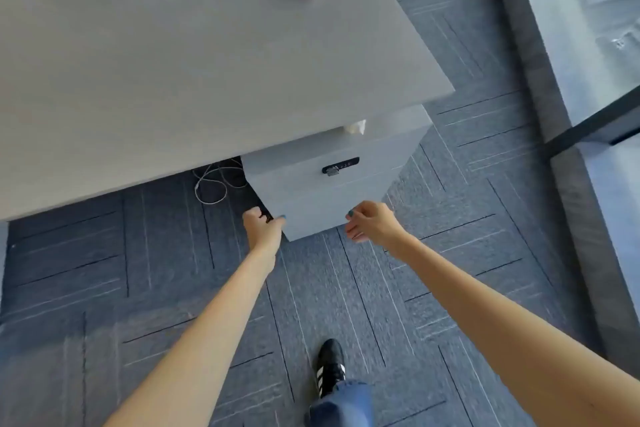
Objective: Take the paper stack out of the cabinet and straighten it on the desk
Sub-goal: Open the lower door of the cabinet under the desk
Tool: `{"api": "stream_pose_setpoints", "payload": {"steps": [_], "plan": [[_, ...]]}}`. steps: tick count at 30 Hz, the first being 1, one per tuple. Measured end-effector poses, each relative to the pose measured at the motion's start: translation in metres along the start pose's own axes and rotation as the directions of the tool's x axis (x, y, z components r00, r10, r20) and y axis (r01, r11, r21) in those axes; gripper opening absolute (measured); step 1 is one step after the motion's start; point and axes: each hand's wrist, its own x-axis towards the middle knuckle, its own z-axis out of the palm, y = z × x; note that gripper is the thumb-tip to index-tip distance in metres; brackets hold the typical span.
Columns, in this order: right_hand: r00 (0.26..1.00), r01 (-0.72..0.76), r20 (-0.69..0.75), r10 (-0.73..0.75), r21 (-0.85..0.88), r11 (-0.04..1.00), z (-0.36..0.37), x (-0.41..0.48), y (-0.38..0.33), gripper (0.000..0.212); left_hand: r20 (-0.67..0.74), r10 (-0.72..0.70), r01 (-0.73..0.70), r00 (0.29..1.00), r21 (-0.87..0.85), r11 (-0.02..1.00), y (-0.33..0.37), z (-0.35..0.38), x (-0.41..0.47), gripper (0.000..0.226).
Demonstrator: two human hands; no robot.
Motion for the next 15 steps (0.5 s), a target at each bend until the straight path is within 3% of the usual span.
{"api": "stream_pose_setpoints", "payload": {"steps": [8,15], "plan": [[0.995,-0.095,0.018,0.095,0.027,0.995,0.021,0.050,0.035,0.025,0.090,-0.085,0.072,0.992,0.135,0.988,-0.019,0.007,0.067,0.048],[0.986,-0.158,-0.041,0.162,0.098,0.983,0.041,0.065,0.049,0.008,0.070,-0.012,-0.008,0.997,0.279,0.960,-0.029,-0.009,0.065,0.034]]}}
